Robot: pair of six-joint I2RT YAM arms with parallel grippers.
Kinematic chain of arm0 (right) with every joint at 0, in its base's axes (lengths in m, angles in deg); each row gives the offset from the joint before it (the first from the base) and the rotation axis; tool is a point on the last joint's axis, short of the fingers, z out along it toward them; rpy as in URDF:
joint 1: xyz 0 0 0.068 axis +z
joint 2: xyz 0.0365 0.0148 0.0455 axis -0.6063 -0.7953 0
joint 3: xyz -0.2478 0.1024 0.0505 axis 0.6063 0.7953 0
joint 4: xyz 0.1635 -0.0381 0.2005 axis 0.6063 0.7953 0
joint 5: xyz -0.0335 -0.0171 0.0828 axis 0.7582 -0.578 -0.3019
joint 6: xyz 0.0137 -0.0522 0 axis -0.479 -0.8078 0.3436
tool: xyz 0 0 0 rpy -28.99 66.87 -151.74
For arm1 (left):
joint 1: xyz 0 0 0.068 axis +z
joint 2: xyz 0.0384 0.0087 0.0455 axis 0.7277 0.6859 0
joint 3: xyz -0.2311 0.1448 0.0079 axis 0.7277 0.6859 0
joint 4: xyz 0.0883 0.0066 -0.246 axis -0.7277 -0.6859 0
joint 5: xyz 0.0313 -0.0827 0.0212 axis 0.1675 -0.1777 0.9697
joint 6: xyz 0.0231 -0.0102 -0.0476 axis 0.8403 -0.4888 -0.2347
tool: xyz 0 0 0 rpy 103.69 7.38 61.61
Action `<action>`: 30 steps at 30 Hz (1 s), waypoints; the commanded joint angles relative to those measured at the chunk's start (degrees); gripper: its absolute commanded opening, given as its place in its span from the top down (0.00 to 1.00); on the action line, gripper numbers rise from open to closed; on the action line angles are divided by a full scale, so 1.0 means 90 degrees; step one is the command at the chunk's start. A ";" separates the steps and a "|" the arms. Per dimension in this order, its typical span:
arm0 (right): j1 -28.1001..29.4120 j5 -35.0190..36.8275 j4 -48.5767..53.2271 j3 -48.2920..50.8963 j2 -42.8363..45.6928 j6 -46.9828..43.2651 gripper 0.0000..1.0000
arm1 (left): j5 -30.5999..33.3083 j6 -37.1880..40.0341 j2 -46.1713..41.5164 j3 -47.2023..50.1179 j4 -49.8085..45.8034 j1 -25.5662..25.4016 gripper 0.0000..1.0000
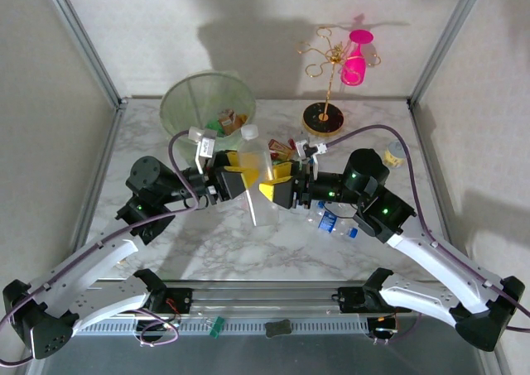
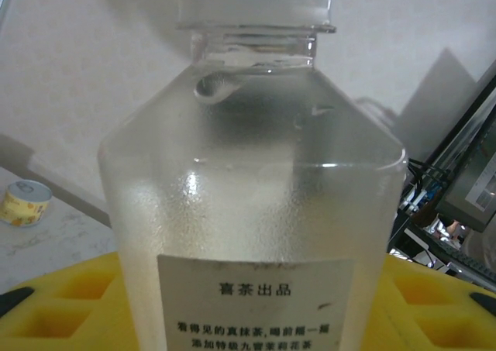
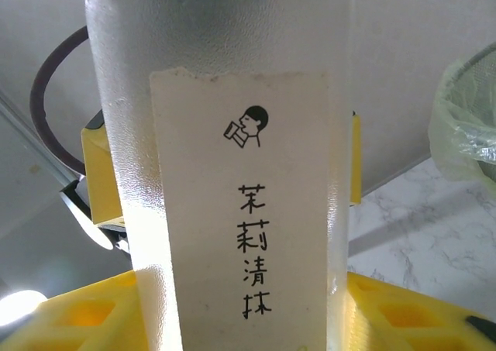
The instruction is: Put the plastic bottles in the bin
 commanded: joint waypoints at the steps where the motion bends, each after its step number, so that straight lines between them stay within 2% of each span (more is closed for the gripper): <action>1: -0.0069 0.0254 -0.0027 0.0112 -0.0034 0.0017 0.40 | -0.0067 0.0352 -0.0026 -0.0435 -0.0132 -0.0167 0.64; 3: -0.0069 0.0412 0.0100 0.0078 -0.0023 -0.0049 0.31 | 0.0143 0.0507 -0.0013 -0.0533 -0.0382 -0.0170 0.64; 5: -0.0070 0.0655 0.0298 0.0024 0.0003 -0.0132 0.16 | 0.0300 0.0582 0.0009 -0.0615 -0.0485 -0.0165 0.64; 9: -0.0079 0.1004 0.0611 -0.0054 0.0100 -0.0312 0.05 | 0.0859 0.0968 0.0145 -0.1060 -0.1278 -0.0109 0.64; 12: -0.0080 0.1557 0.1026 -0.0170 0.0164 -0.0548 0.04 | 0.1305 0.1053 0.0286 -0.1417 -0.1653 0.0149 0.63; 17: -0.0130 0.3304 0.1520 -0.0097 0.0660 -0.0820 0.03 | 0.2205 0.0810 0.0586 -0.2107 -0.2064 0.0901 0.64; 20: -0.0222 0.3834 0.1596 -0.0031 0.0951 -0.0920 0.03 | 0.2917 0.0742 0.1000 -0.2755 -0.2614 0.1244 0.65; 23: -0.0274 0.4036 0.1672 -0.0014 0.1052 -0.0990 0.02 | 0.3661 0.0709 0.1461 -0.3273 -0.2996 0.1411 0.63; 27: -0.0288 0.4031 0.1698 0.0024 0.1036 -0.1016 0.03 | 0.4879 0.0477 0.1928 -0.3674 -0.3262 0.1611 0.66; 30: -0.0292 0.4022 0.1694 0.0086 0.1029 -0.1019 0.02 | 0.5586 -0.0097 0.2361 -0.4065 -0.3646 0.1801 0.70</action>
